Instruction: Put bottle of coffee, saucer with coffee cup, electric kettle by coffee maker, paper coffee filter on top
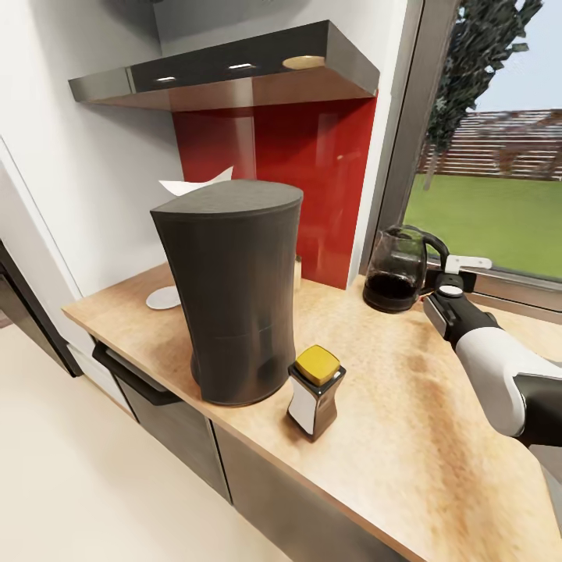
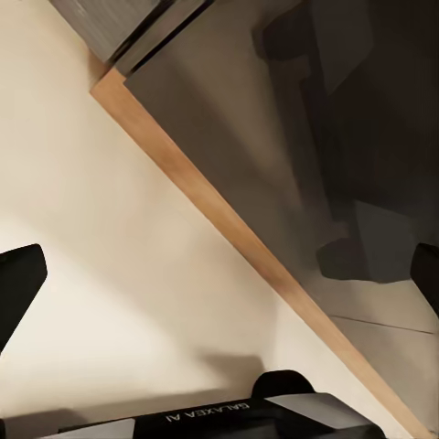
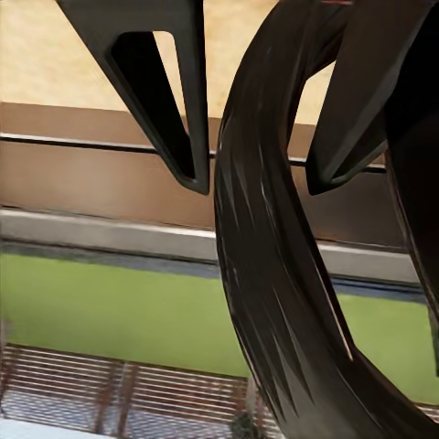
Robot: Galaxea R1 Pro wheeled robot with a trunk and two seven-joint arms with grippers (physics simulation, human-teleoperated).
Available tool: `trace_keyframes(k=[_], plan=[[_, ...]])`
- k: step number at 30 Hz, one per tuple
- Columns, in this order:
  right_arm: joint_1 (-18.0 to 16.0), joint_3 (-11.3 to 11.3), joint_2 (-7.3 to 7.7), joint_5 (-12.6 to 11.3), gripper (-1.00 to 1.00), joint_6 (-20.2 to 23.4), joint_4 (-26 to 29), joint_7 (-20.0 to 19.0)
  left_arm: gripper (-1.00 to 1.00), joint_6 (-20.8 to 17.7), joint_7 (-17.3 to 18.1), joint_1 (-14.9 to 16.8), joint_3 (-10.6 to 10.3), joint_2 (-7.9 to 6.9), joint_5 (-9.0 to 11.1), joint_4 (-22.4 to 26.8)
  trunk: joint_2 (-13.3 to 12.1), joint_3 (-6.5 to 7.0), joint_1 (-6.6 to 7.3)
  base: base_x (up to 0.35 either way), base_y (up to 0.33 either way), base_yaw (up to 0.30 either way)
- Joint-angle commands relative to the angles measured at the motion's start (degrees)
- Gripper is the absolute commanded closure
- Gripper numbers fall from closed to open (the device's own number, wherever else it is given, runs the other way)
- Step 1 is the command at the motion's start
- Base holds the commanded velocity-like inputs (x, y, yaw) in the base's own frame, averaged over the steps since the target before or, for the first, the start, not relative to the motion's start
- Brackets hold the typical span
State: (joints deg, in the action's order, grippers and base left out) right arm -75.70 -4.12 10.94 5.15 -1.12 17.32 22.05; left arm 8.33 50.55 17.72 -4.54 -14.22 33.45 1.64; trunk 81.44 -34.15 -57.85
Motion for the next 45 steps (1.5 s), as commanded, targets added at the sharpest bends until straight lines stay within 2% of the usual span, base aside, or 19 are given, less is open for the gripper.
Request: trace_keyframes(k=[1,7,12,14,27,32,45], plan=[[-0.06,-0.45,-0.04,0.75,1.00,-0.11,0.00,0.02,-1.00,0.42,0.10,0.04,-0.47,-0.01,0.30,-0.05,0.03,-0.05,0.00,0.000,0.000,0.000],[-0.06,-0.45,-0.04,0.77,1.00,-0.04,0.00,0.06,-1.00,0.39,0.11,0.04,-0.47,-0.01,0.30,-0.05,-2.38,1.03,1.32,0.000,0.000,0.000],[-0.06,-0.45,-0.04,0.75,1.00,-0.03,0.00,0.08,-1.00,0.40,0.08,0.04,-0.47,-0.02,0.30,-0.05,-2.38,1.03,1.32,0.000,0.000,0.000],[-0.06,-0.45,-0.04,0.79,1.00,-0.01,0.03,0.05,-1.00,0.38,0.07,0.04,-0.47,-0.03,0.30,-0.05,-3.18,1.39,1.76,0.000,0.000,0.000],[-0.06,-0.45,0.17,0.97,1.00,0.28,0.52,0.01,-1.00,0.39,0.07,0.04,-0.47,-0.04,0.30,-0.05,-3.18,1.39,1.76,-0.002,0.000,0.000],[-0.06,-0.45,0.44,0.95,1.00,1.79,0.66,0.01,-1.00,0.44,0.07,0.04,-0.47,-0.05,0.30,-0.05,-3.18,1.39,1.76,-0.147,0.000,0.000],[-0.06,-0.37,0.48,0.96,1.00,2.53,2.14,0.03,-1.00,0.38,0.15,0.04,-0.47,-0.10,0.30,-0.01,-3.18,1.39,1.76,-0.083,0.000,0.000]])
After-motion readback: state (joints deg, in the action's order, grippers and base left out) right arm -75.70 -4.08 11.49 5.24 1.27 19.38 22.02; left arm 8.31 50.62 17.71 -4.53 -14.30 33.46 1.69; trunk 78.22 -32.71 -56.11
